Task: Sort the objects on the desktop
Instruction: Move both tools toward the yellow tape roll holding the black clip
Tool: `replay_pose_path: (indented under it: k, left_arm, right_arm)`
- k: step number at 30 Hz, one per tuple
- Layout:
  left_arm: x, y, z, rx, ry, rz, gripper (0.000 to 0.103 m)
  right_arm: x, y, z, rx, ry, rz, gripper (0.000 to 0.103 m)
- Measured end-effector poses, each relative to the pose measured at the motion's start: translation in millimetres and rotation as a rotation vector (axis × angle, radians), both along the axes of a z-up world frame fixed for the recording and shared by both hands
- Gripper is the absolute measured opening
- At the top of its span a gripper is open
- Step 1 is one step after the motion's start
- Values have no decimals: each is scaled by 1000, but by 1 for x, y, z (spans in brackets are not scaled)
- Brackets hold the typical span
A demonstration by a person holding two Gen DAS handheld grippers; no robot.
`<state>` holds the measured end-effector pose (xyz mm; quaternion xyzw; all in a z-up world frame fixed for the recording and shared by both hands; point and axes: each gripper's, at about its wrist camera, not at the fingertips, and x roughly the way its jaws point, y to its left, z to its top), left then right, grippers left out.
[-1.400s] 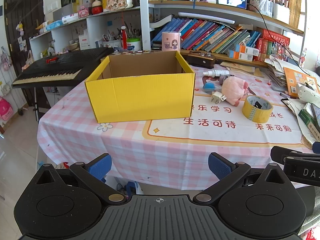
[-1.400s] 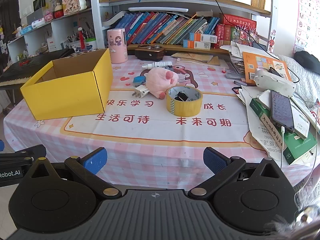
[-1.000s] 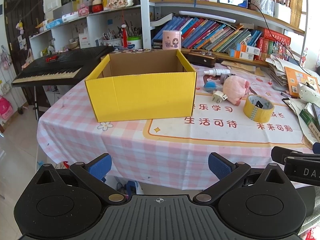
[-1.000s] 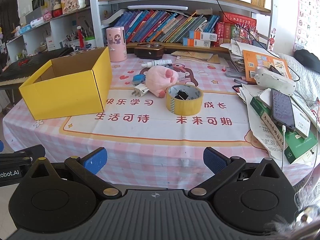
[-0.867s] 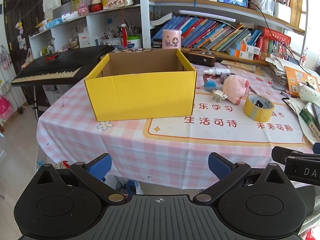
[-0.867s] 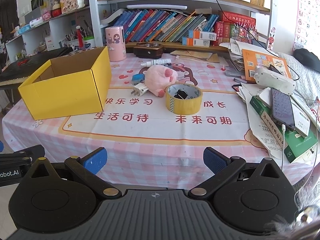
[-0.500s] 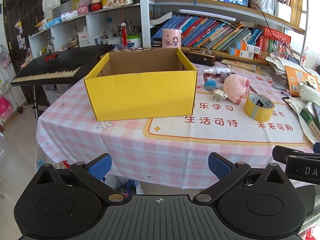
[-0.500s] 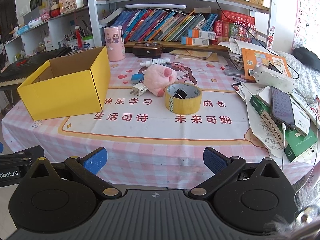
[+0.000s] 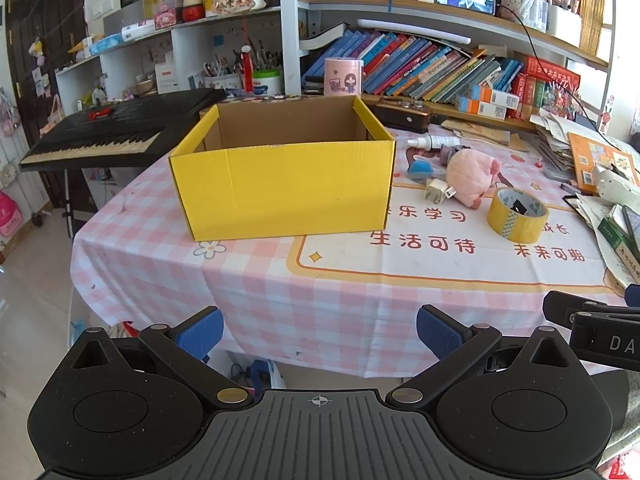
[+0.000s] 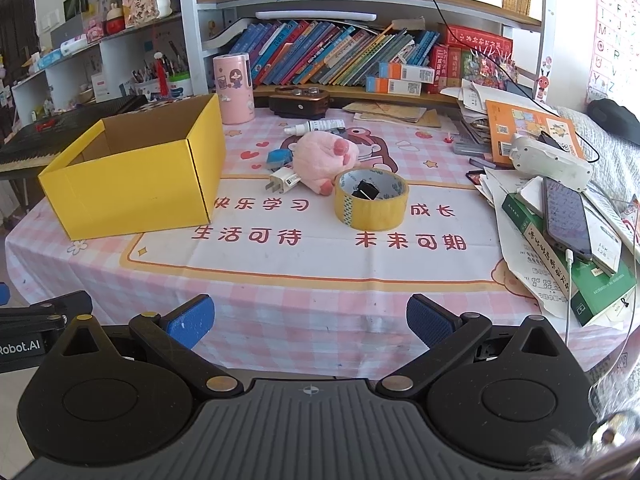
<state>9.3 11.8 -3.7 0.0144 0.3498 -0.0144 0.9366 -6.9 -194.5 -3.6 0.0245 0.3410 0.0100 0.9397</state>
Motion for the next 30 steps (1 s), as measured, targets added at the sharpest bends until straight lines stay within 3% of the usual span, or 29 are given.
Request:
replay_pose_path:
  k: [19,30]
  left_arm:
    - [2,-2,-5,-18,14,-16,103]
    - [20,-27,-6,-19,29,-22,103]
  right_arm:
    - [1,4,-7,-9,19,-6,103]
    - [21,-24,-7,2,21,-8,103]
